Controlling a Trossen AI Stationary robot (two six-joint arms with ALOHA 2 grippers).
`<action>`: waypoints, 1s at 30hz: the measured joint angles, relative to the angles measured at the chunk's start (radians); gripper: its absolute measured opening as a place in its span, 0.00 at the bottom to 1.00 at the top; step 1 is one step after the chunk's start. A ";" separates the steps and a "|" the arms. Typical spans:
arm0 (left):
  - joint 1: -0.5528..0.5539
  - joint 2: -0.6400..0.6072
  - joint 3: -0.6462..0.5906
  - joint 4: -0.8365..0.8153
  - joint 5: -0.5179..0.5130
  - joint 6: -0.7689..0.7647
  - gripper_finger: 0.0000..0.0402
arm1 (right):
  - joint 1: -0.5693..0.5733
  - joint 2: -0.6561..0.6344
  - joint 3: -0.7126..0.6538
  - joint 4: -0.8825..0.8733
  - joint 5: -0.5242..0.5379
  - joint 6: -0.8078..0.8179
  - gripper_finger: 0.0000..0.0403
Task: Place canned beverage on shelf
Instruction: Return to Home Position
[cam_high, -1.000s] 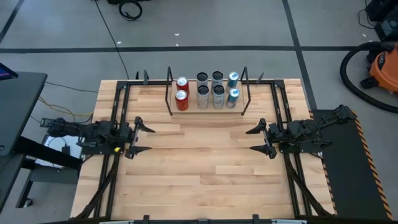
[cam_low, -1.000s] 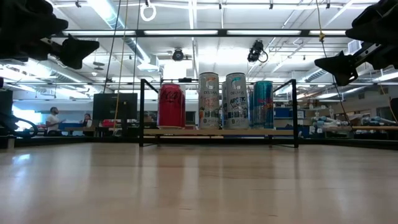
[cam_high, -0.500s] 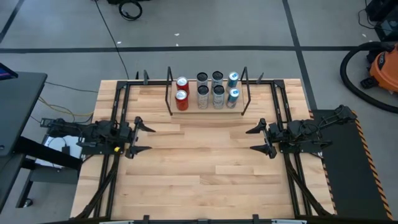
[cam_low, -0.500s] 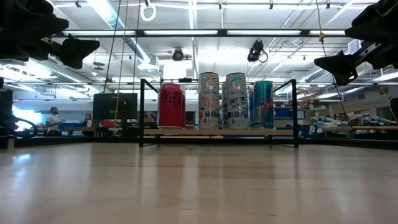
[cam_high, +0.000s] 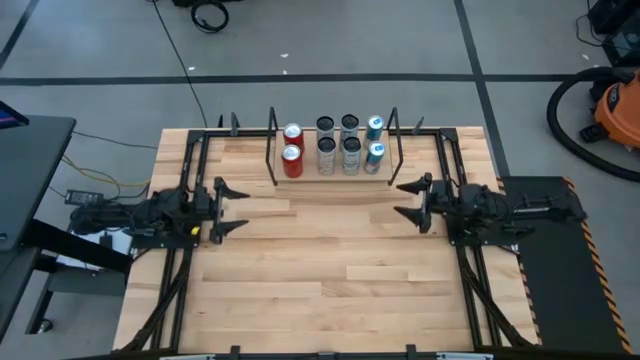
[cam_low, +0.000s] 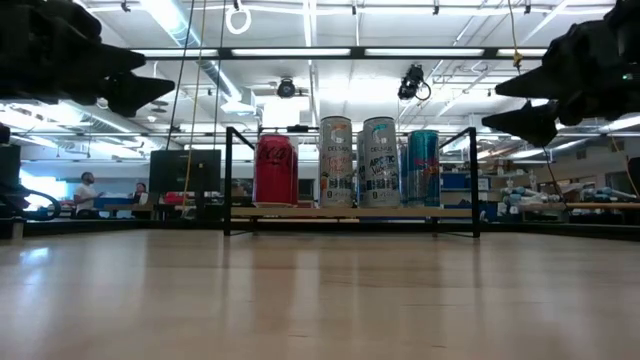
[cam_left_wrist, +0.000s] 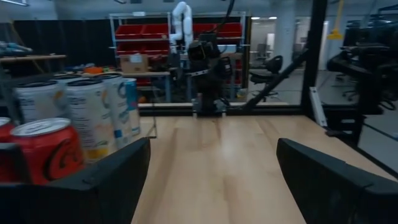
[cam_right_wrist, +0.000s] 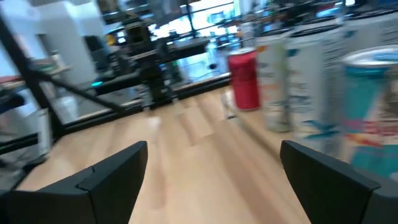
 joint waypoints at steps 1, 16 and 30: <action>0.010 0.000 0.000 0.000 0.000 0.000 0.88 | -0.020 -0.004 0.000 -0.001 0.000 0.000 0.93; 0.033 -0.003 0.000 0.001 0.000 0.000 0.88 | -0.072 -0.094 0.000 -0.003 0.002 0.000 0.93; 0.033 -0.003 0.000 0.000 0.000 0.000 0.88 | -0.127 -0.119 0.000 0.009 0.002 0.000 0.93</action>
